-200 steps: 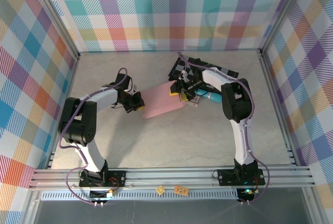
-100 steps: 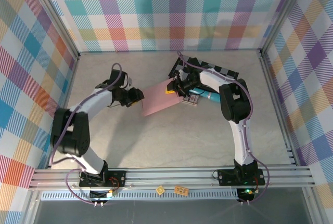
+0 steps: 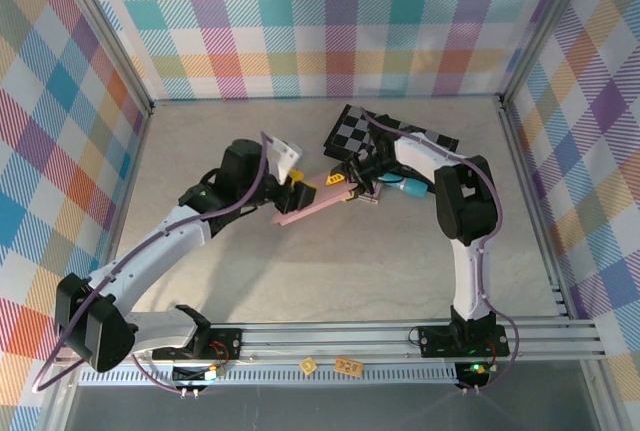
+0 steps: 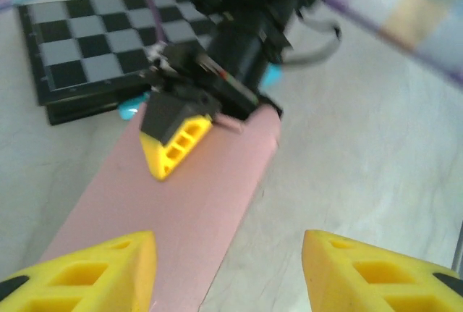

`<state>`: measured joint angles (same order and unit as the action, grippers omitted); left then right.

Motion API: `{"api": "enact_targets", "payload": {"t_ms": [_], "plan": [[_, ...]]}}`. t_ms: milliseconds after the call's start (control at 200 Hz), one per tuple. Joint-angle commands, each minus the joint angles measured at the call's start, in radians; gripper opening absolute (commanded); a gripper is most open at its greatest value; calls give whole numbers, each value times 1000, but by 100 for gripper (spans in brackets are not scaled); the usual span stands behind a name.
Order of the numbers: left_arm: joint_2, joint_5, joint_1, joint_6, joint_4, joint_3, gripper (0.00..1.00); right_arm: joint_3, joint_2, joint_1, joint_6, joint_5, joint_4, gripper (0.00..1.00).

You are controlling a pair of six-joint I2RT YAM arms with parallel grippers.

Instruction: Fold the paper box

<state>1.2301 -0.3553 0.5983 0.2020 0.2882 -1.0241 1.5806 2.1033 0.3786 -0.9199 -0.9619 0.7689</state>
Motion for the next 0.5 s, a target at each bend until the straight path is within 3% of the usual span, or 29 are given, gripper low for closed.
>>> {"api": "enact_targets", "payload": {"t_ms": [0,60,230,495], "plan": [[-82,-7,64,342,63,72,62,-77,-62,-6,-110,-1,114,37],[-113,-16,77,410,38,115,66,-136,-90,-10,-148,-2,96,37],[-62,-29,98,512,174,74,67,-256,-145,-35,-253,-15,33,37],[43,48,122,591,125,63,67,-316,-163,-43,-351,-57,-10,37]]}}
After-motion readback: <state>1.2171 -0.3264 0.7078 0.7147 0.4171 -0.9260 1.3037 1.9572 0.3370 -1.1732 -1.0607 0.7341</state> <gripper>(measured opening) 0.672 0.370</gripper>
